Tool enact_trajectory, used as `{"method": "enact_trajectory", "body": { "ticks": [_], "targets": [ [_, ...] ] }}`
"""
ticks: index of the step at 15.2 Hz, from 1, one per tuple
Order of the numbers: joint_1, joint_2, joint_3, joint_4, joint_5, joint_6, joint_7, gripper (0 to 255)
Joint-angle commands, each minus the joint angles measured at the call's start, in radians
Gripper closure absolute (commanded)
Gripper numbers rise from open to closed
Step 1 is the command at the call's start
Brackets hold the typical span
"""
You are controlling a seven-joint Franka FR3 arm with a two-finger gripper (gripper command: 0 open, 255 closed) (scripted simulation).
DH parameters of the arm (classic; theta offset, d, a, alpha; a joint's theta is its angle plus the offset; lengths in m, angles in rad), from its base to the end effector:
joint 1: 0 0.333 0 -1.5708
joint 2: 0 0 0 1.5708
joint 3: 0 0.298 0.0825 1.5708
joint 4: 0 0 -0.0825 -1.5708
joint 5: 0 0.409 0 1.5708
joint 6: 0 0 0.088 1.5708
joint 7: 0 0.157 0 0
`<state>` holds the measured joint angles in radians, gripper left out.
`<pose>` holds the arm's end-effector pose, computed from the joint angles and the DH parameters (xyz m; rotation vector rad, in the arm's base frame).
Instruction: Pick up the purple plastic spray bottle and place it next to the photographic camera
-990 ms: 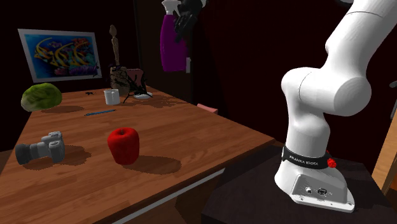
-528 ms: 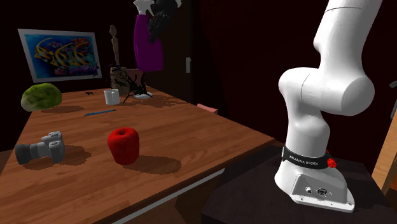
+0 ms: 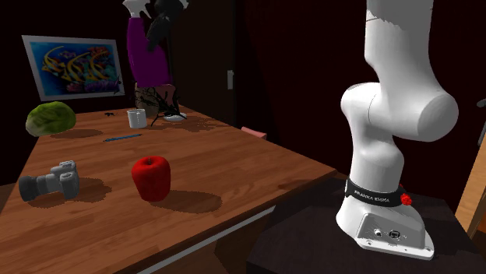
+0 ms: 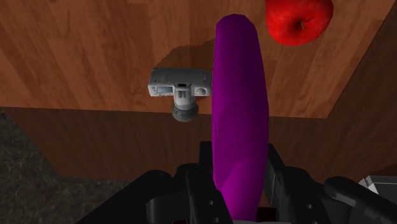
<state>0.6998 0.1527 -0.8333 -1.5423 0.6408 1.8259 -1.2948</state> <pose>0.6512 0.0198 0.5495 -2.3962 -1.4199 -0.6789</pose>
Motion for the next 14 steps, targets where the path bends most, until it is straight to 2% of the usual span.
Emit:
{"method": "enact_trajectory", "body": {
  "ticks": [1,5,8,14],
  "targets": [
    [-0.040,0.104,0.006,0.109,0.076,-0.043,-0.003,255],
    [-0.163,0.310,0.053,0.372,0.202,-0.131,0.035,255],
    [-0.298,0.491,0.106,0.662,0.289,-0.212,0.111,255],
    [-0.232,0.449,0.097,0.505,0.269,-0.122,0.052,255]
  ]
}}
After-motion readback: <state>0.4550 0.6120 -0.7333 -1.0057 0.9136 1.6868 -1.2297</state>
